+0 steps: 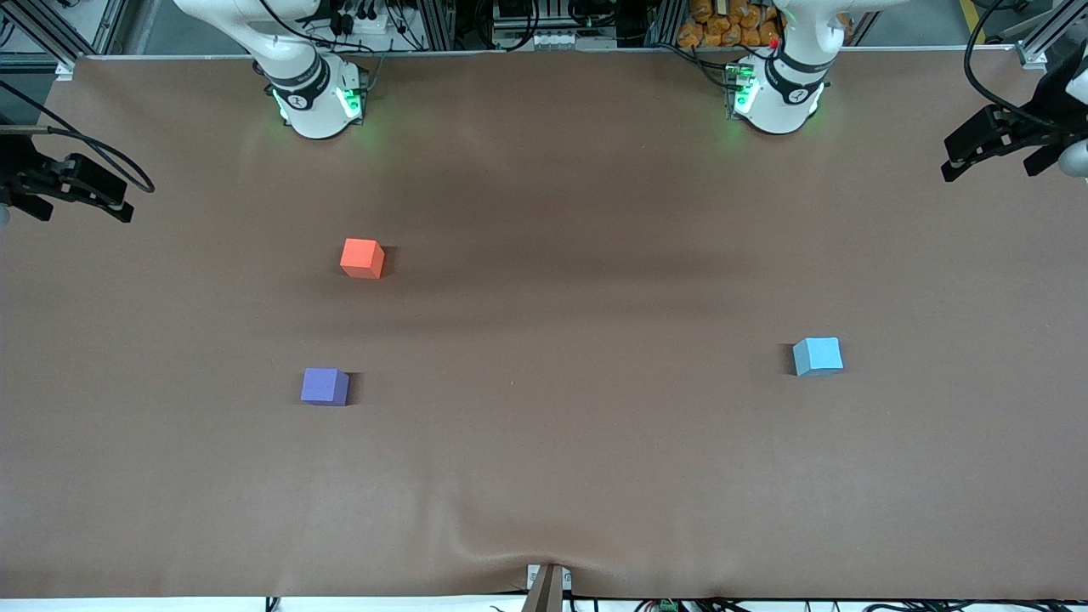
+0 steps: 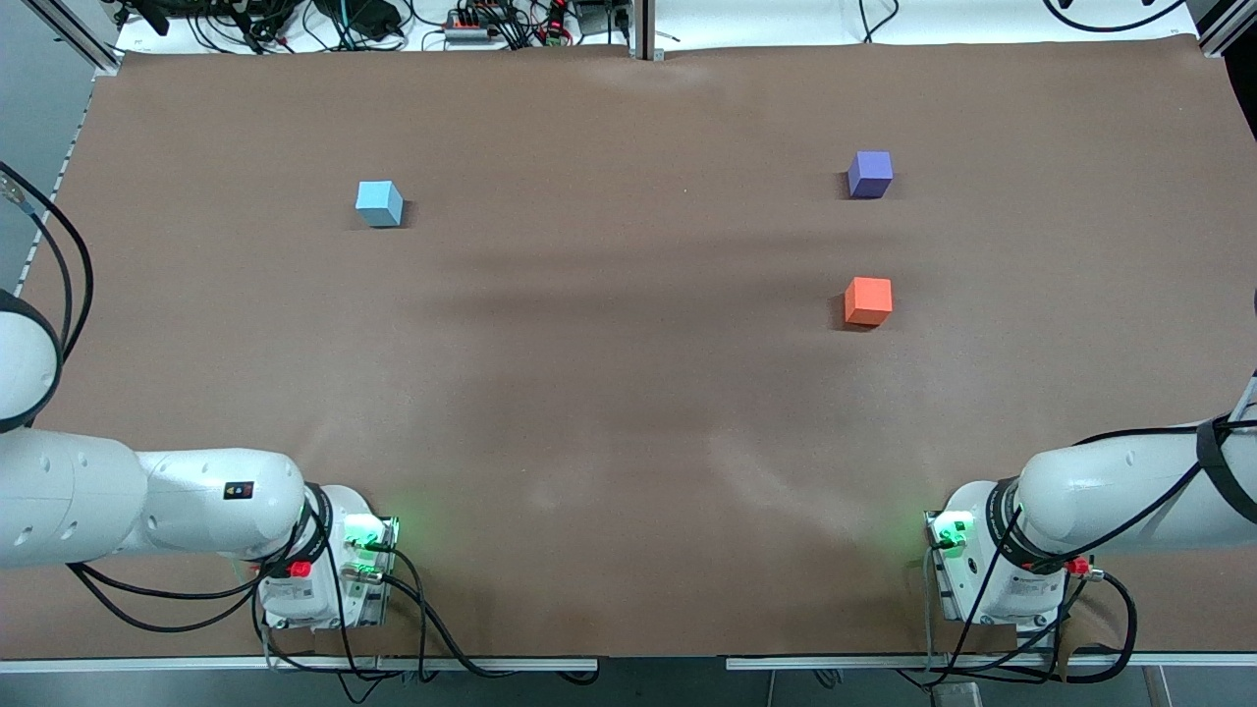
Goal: Place blue block between orange and purple blocks
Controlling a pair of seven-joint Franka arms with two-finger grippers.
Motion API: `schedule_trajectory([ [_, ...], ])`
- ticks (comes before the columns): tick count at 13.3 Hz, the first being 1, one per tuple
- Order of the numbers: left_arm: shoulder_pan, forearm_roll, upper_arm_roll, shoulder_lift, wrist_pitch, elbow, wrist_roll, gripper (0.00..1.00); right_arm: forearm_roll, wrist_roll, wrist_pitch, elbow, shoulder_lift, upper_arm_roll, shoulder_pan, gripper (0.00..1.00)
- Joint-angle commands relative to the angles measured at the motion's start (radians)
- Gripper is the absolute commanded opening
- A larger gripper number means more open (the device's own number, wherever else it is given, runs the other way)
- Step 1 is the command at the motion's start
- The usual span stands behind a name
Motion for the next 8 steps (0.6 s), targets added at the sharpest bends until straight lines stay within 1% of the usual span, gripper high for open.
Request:
schedule_trajectory([
  [1, -0.007, 0.003, 0.004, -0.003, -0.035, 0.016, -0.009, 1.00, 0.008, -0.011, -0.004, 0.011, 0.003, 0.006, -0.015, 1.00],
  [8, -0.008, -0.014, 0.002, 0.005, -0.040, 0.006, 0.003, 1.00, 0.008, -0.011, -0.007, 0.011, 0.003, 0.007, -0.015, 1.00],
])
